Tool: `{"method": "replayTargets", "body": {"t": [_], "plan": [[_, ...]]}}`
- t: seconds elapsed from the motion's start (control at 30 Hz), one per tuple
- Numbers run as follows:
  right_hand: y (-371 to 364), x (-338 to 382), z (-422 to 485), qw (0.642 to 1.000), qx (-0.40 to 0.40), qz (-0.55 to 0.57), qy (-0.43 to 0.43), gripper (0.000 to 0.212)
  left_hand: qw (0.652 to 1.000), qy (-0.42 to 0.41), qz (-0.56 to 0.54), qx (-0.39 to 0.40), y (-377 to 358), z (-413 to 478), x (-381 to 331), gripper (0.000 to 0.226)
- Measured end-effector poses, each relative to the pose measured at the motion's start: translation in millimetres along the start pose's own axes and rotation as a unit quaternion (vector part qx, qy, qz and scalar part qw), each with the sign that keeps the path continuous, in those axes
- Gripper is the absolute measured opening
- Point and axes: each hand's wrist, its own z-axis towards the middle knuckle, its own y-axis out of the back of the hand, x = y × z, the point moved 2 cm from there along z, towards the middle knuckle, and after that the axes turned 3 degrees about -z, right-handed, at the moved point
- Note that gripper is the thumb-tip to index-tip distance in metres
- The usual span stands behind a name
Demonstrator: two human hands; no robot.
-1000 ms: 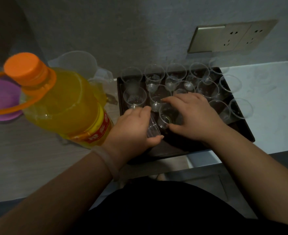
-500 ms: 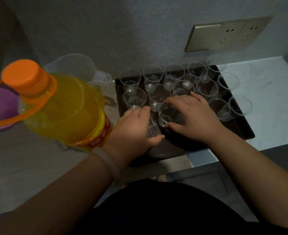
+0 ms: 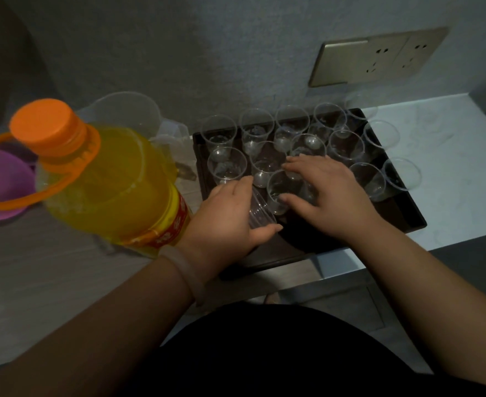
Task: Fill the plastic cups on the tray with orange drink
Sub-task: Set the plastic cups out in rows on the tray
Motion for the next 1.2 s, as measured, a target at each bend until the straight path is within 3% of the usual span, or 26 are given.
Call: {"method": "replayTargets", "body": {"t": [0.13, 0.2, 0.33, 0.47, 0.57, 0.67, 0.83, 0.93, 1.2], "plan": [[12.6, 18.4, -9.5, 0.988, -0.093, 0.113, -0.045, 0.045, 1.000, 0.001, -0.022, 0.002, 1.9, -4.6, -0.7, 0.099], [14.4, 30.3, -11.8, 0.979, -0.057, 0.178, -0.075, 0.049, 1.000, -0.003, -0.028, -0.013, 3.7, -6.9, -0.8, 0.100], [7.9, 46.7, -9.2, 0.935, 0.109, 0.302, -0.150, 0.062, 0.998, -0.009, -0.045, -0.030, 6.0, -8.5, 0.8, 0.099], [4.6, 51.1, -8.7, 0.902, 0.112, 0.379, -0.174, 0.055, 0.998, -0.003, -0.062, -0.023, 8.2, -13.1, 1.1, 0.111], [2.3, 45.5, -11.3, 0.882, 0.094, 0.420, -0.191, 0.048, 0.998, -0.004, -0.056, -0.026, 6.4, -16.7, 4.6, 0.099], [10.4, 38.7, -11.1, 0.896, 0.027, 0.398, -0.194, 0.041, 0.996, -0.002, -0.071, -0.046, 3.7, -20.1, 10.0, 0.084], [37.7, 42.0, -6.1, 0.944, -0.081, 0.292, -0.135, 0.048, 0.992, 0.012, -0.112, -0.054, 1.0, -28.7, 16.9, 0.082], [35.8, 45.0, -1.0, 0.960, -0.080, 0.246, -0.110, 0.061, 0.992, 0.019, -0.114, -0.049, -0.5, -31.8, 21.1, 0.087], [17.8, 57.8, 5.2, 0.986, -0.044, 0.153, -0.054, 0.067, 0.995, 0.046, -0.087, -0.018, 3.0, -39.3, 31.0, 0.080]]}}
